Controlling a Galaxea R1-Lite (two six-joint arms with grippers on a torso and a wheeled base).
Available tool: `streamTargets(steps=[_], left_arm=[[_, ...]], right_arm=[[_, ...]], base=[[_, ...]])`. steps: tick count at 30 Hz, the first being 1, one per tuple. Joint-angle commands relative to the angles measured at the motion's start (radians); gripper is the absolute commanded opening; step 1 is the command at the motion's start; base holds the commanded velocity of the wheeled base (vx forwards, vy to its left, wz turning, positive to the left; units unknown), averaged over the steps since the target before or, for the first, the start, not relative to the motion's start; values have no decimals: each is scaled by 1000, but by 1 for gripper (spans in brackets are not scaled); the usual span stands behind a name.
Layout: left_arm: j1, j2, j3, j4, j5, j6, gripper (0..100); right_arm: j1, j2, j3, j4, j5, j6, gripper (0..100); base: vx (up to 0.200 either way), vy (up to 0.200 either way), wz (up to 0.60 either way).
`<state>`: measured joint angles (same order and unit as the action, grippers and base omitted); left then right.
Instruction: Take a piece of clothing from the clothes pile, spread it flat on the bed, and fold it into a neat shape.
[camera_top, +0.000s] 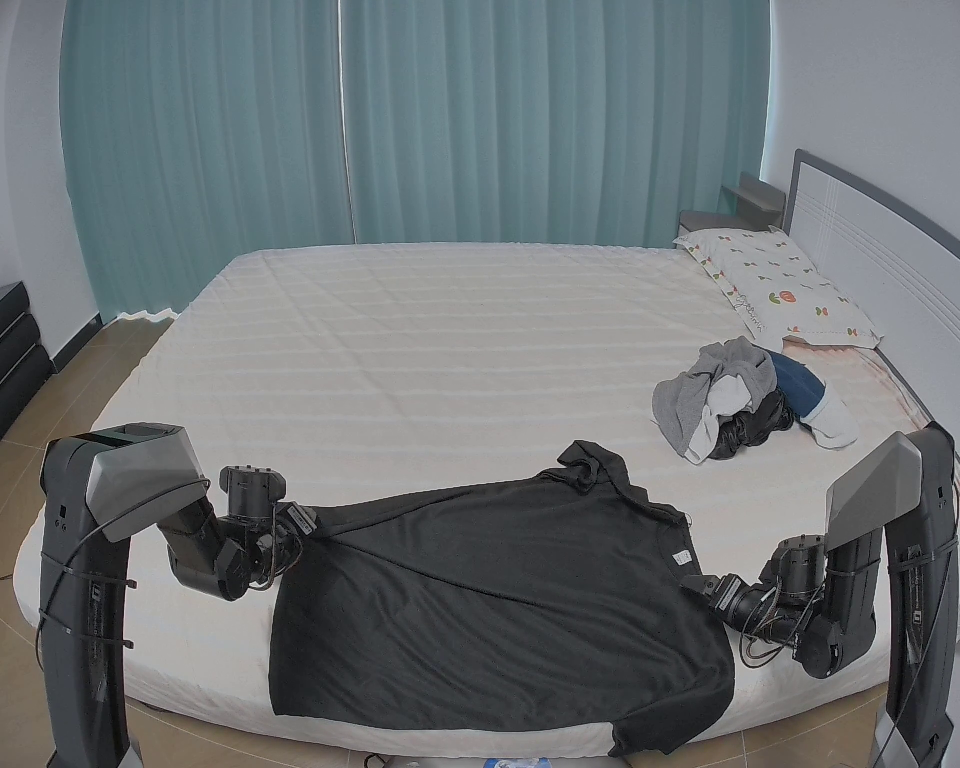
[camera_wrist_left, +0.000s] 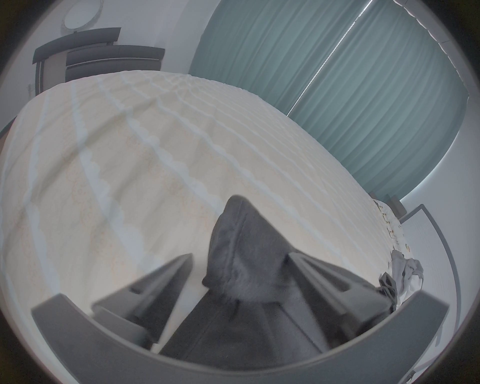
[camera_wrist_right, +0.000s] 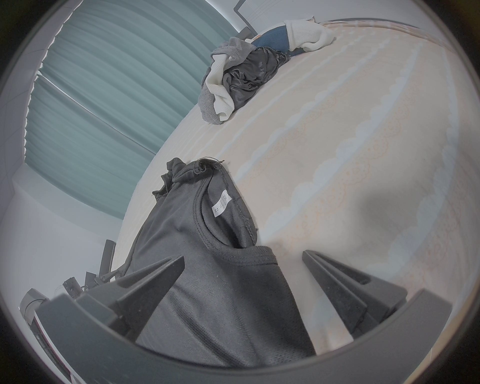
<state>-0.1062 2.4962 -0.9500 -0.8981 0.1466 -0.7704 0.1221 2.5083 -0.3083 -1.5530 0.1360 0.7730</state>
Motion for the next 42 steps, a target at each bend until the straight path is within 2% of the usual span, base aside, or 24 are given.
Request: streamTargets(steps=[1,6,13,17,20,25,28,31,36,39,42], left_arm=[[6,12,-52,11,24,-9,0],[20,-31,-78,-25,54,-121,0],[33,-51,-142,-8,53,-118,0],[33,-34,-254,102,48,-115,0],[48,27,-340,122,47,-125,0],[57,84,-371,120,41,-217,0],[52,84,-366,122,39,-222,0],[51,93,-363,114,37,-217,0],[49,93,-358,116,36,-217,0],[48,92,-355,116,36,-217,0],[43,89,-337,113,42,-214,0]], right_arm=[[1,1,0,-10,1,0,100],[2,0,0,-10,-12,2,100],[7,3,0,-10,-16,2,100],[8,4,-2,-12,-24,2,100],[4,1,-15,-10,-27,6,100],[-4,-8,-114,-7,-47,-6,100],[1,-32,-167,17,-53,-55,100],[-7,-77,-242,110,-50,-149,100],[-1,-105,-440,321,-50,-162,100],[8,-92,-500,373,-55,-170,100],[53,-85,-594,481,-56,-230,100]], base=[[0,0,0],[0,0,0],[0,0,0],[0,0,0],[0,0,0],[0,0,0],[0,0,0],[0,0,0],[0,0,0],[0,0,0],[0,0,0]])
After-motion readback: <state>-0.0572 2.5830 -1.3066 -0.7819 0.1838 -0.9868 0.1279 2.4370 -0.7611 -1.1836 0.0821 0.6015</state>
